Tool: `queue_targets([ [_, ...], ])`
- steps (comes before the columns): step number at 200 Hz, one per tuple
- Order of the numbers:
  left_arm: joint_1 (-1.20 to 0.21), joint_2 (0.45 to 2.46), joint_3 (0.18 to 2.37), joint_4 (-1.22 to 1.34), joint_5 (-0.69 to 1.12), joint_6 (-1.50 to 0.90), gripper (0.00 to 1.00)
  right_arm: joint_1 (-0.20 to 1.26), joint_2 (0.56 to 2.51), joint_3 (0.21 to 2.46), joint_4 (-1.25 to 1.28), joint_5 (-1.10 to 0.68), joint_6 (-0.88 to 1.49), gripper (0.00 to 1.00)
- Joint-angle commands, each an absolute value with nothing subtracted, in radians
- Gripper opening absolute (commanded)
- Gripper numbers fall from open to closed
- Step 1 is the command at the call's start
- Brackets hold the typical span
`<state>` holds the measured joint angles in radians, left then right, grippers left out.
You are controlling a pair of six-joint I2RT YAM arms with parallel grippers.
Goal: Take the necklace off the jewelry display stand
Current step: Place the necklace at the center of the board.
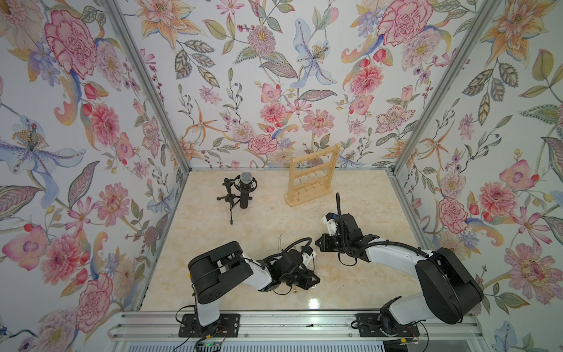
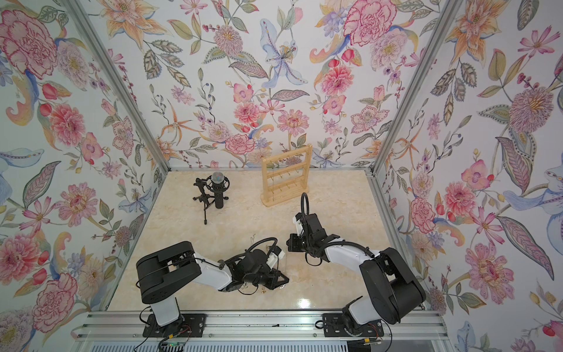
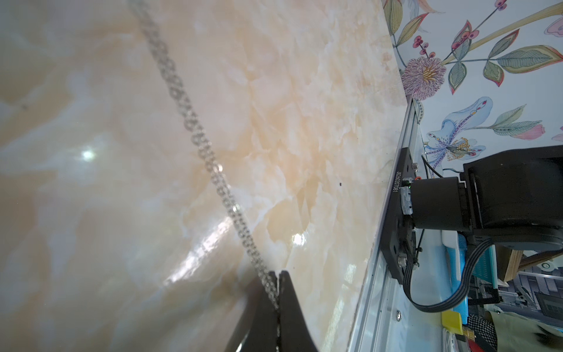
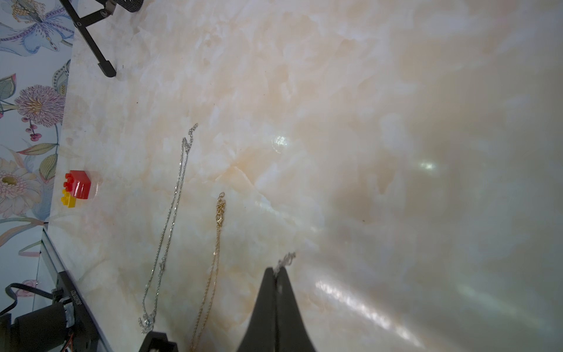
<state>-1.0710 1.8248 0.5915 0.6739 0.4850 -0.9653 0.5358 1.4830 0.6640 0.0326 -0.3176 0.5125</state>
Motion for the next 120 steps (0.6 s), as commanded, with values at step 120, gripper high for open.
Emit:
queue_targets([
  [120, -1.094, 1.847, 0.591, 0.561, 0.505, -0.956, 0.06, 0.512, 1.624, 0.744, 0.065, -0.307, 0.503, 0.0],
])
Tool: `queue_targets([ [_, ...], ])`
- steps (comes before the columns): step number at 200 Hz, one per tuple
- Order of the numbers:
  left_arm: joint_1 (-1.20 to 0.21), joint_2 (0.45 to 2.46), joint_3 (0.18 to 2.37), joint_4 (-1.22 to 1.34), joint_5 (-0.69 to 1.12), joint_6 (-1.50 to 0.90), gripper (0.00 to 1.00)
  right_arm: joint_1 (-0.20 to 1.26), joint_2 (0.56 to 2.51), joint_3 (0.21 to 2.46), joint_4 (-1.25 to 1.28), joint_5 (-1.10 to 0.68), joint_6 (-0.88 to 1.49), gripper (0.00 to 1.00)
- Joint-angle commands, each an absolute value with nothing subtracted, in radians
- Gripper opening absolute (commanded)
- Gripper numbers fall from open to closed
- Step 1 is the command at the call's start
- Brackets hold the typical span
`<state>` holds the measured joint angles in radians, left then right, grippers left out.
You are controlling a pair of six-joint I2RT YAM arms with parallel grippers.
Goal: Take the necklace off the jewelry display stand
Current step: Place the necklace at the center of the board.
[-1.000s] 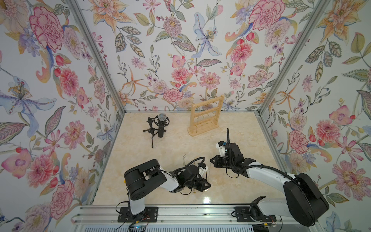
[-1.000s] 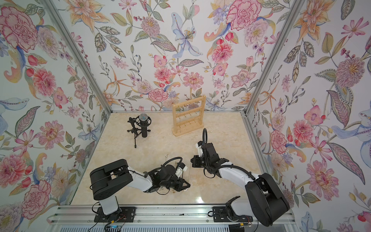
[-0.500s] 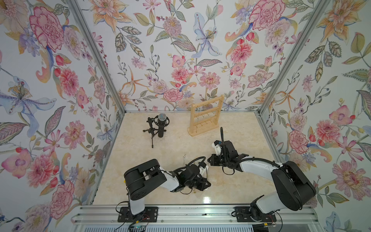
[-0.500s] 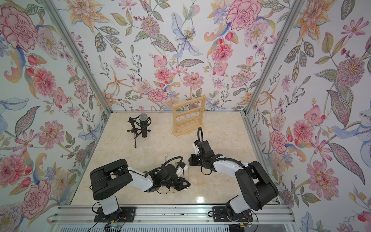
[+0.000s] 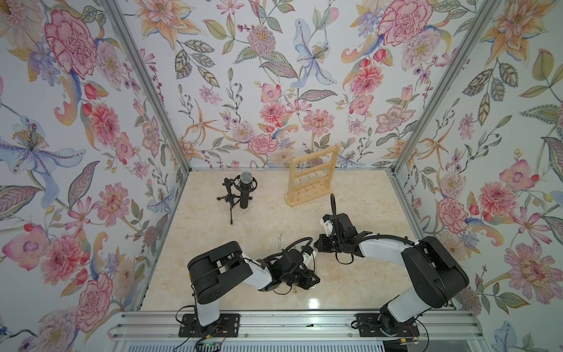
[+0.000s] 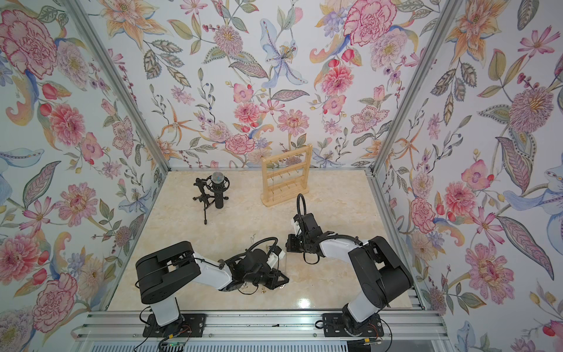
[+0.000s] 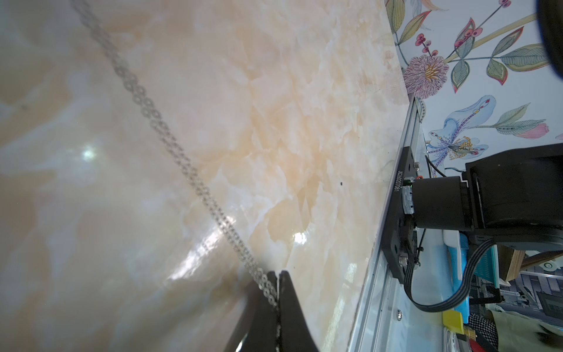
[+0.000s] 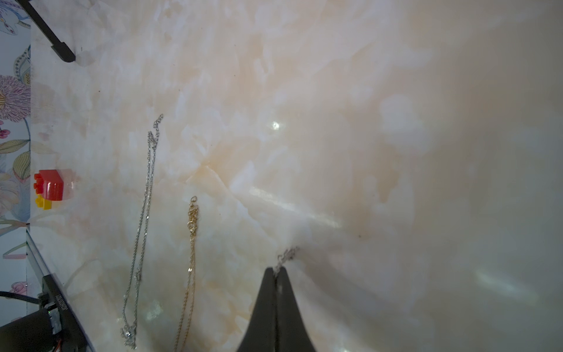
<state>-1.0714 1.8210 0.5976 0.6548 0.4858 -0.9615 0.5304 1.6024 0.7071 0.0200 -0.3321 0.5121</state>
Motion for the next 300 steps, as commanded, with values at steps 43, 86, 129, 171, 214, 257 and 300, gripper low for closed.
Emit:
queue_targets([
  [43, -1.094, 1.848, 0.59, 0.56, 0.506, -0.957, 0.06, 0.507, 1.635, 0.747, 0.065, -0.307, 0.506, 0.05],
  [86, -1.093, 1.85, 0.588, 0.56, 0.507, -0.959, 0.07, 0.499, 1.639, 0.746, 0.066, -0.296, 0.516, 0.18],
  [129, -1.094, 1.853, 0.592, 0.56, 0.509, -0.959, 0.07, 0.487, 1.64, 0.739, 0.071, -0.305, 0.522, 0.2],
  [171, -1.094, 1.849, 0.599, 0.544, 0.503, -0.951, 0.1, 0.488, 1.6, 0.721, 0.076, -0.336, 0.512, 0.18],
  [214, -1.093, 1.845, 0.6, 0.534, 0.496, -0.95, 0.14, 0.499, 1.579, 0.707, 0.049, -0.333, 0.496, 0.14],
  [257, -1.094, 1.838, 0.596, 0.531, 0.489, -0.951, 0.18, 0.531, 1.598, 0.743, -0.009, -0.293, 0.465, 0.14],
  [300, -1.094, 1.82, 0.586, 0.527, 0.479, -0.951, 0.21, 0.555, 1.623, 0.782, -0.06, -0.24, 0.447, 0.15],
])
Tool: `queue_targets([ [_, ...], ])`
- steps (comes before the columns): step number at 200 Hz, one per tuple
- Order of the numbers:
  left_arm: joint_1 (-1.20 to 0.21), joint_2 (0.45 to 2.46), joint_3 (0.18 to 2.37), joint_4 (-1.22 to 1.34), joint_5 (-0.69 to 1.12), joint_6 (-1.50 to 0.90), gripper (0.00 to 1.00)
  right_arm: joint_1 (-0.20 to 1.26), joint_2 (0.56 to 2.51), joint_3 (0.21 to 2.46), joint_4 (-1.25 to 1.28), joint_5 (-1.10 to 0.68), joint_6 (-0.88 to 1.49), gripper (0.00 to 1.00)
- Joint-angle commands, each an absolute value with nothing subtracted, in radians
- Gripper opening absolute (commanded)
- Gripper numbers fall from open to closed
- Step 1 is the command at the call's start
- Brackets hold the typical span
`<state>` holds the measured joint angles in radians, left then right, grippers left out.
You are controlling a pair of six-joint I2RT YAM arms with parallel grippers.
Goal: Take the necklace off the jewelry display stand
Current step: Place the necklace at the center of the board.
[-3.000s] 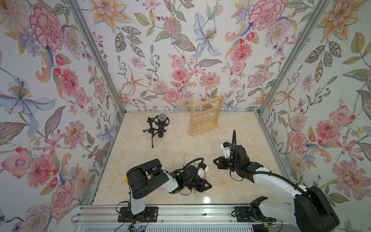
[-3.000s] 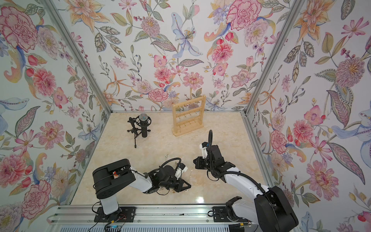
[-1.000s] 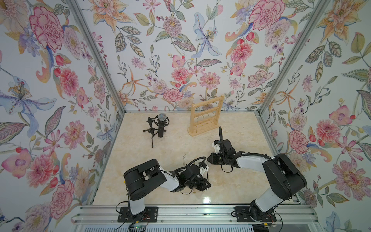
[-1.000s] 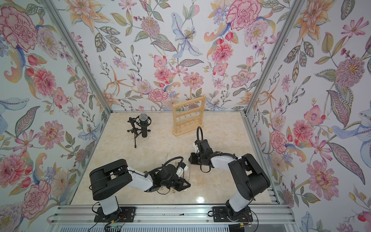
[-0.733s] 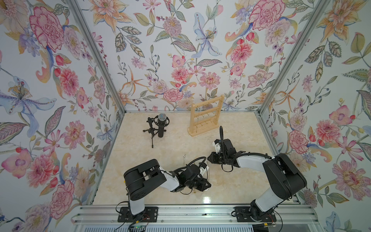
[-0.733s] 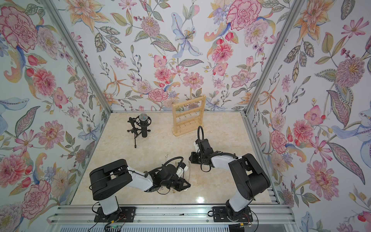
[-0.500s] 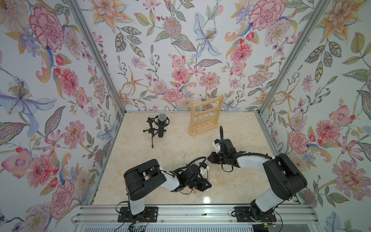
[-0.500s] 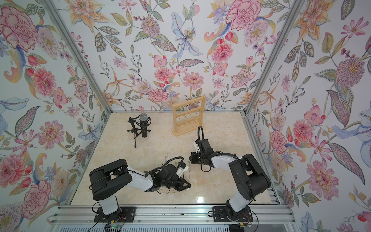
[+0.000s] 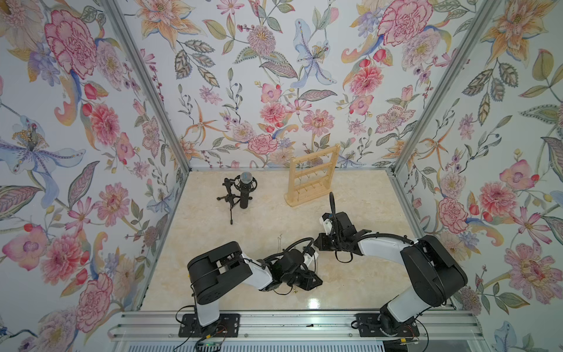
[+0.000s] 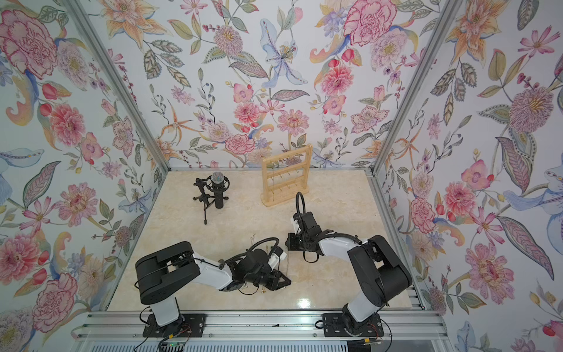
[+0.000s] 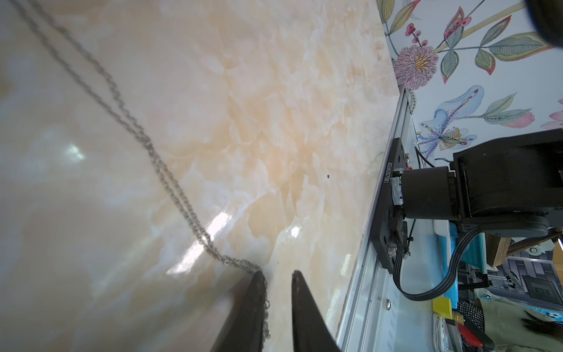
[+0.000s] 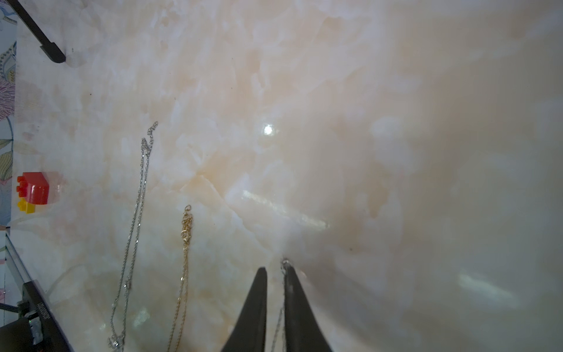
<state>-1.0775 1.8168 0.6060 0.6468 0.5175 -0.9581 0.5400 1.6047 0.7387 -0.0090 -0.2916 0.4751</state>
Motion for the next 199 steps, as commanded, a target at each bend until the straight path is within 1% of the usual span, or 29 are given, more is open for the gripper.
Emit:
queue_targets([
  [1, -1.095, 1.819, 0.586, 0.527, 0.479, -0.952, 0.21, 0.557, 1.624, 0.783, -0.062, -0.238, 0.447, 0.14],
  [37, -1.098, 1.816, 0.575, 0.532, 0.479, -0.954, 0.22, 0.591, 1.642, 0.821, -0.118, -0.163, 0.429, 0.16],
  [96, -1.098, 1.807, 0.563, 0.534, 0.474, -0.955, 0.24, 0.622, 1.666, 0.864, -0.183, -0.075, 0.415, 0.17],
  [199, -1.1, 1.799, 0.545, 0.548, 0.472, -0.956, 0.26, 0.642, 1.705, 0.894, -0.227, -0.054, 0.4, 0.15],
])
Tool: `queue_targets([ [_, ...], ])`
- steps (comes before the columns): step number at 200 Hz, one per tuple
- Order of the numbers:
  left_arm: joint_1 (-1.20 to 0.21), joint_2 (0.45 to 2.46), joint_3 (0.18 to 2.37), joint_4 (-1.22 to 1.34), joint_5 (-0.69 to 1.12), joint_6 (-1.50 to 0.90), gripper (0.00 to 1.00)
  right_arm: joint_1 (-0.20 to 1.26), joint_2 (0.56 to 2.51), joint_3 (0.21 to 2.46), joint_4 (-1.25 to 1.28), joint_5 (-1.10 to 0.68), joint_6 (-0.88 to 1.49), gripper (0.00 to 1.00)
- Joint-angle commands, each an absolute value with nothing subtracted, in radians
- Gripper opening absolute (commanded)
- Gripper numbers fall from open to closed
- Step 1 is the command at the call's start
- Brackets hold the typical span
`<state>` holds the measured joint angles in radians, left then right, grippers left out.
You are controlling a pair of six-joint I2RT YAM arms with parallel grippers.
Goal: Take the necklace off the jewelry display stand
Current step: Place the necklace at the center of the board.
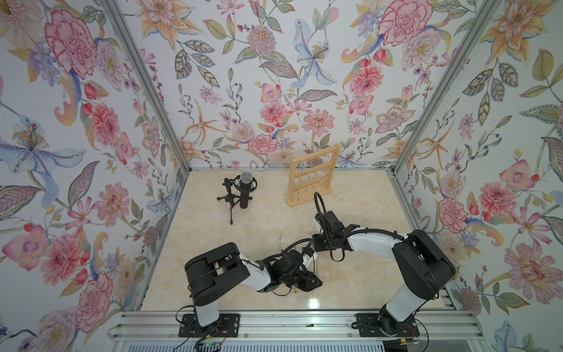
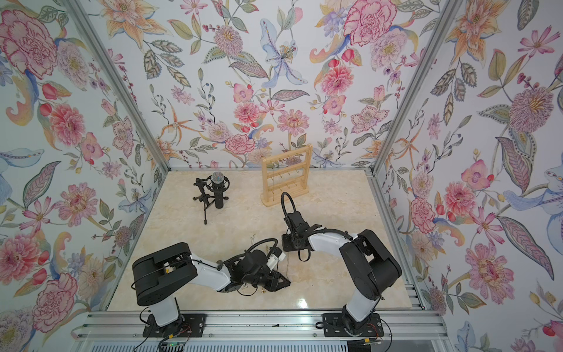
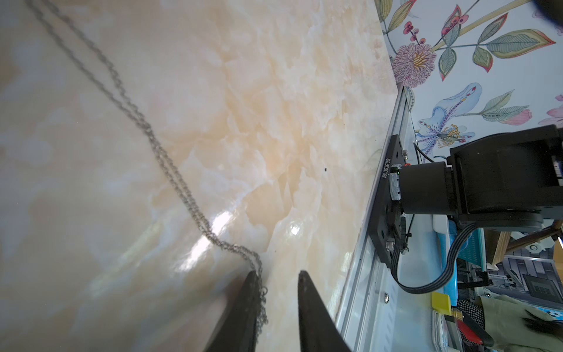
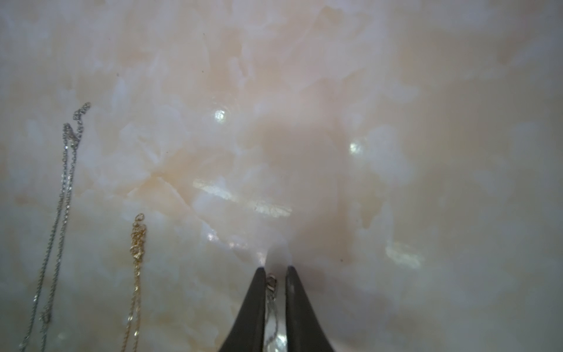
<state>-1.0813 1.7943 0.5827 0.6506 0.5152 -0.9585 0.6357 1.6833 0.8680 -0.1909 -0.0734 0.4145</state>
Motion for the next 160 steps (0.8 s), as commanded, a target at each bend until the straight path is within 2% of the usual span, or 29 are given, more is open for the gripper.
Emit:
queue_targets([
  [1, -1.1, 1.799, 0.545, 0.548, 0.473, -0.956, 0.26, 0.642, 1.706, 0.894, -0.228, -0.053, 0.4, 0.15],
  [160, -1.101, 1.784, 0.52, 0.564, 0.473, -0.957, 0.28, 0.692, 1.772, 0.952, -0.305, 0.028, 0.402, 0.02],
])
